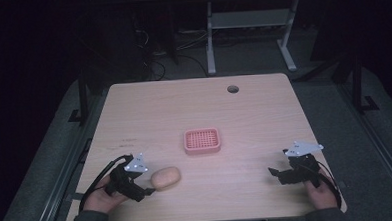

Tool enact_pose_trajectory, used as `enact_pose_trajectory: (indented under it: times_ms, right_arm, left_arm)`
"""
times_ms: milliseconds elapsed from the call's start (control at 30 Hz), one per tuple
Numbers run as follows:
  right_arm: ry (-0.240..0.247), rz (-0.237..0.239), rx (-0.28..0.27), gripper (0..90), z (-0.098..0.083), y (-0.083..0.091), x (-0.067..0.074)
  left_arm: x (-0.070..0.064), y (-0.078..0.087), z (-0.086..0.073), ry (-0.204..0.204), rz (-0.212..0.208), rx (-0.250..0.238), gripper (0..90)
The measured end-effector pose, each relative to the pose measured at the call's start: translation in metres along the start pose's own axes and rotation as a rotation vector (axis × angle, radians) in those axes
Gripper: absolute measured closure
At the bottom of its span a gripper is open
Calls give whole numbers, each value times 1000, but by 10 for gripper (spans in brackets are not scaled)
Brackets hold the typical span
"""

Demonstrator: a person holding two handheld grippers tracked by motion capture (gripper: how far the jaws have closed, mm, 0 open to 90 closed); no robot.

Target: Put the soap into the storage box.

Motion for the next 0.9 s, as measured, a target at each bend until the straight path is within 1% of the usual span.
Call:
enact_pose_trajectory:
  times_ms: [33, 67, 367, 467, 767, 900]
  right_arm:
    - [1, 0, 0, 141, 0, 0, 0]
    - [3, -2, -1, 142, 0, 0, -1]
    - [-1, 1, -2, 141, -1, 1, -1]
    - [-2, 1, -3, 142, -1, 1, -1]
    - [0, 2, -3, 141, -1, 1, -1]
    - [3, 2, -3, 142, -1, 0, -1]
  left_arm:
    - [0, -1, 3, 0, -2, 2, 216]
    - [0, -1, 4, -9, 0, 9, 216]
    - [1, -5, 12, -22, -8, 10, 218]
    - [1, -7, 17, -34, -14, 18, 218]
    - [2, -12, 24, -45, -27, 28, 220]
    - [3, -13, 26, -42, -34, 32, 220]
Point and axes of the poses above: each handheld gripper's, and its own axes: y roughly backward along the jaws, z roughly out of its top, x roughly to its left, the point moved 2 cm from there along -y, roughly forward along the jaws, and after that the axes turned 10 degrees about x, right-handed, at the moved point
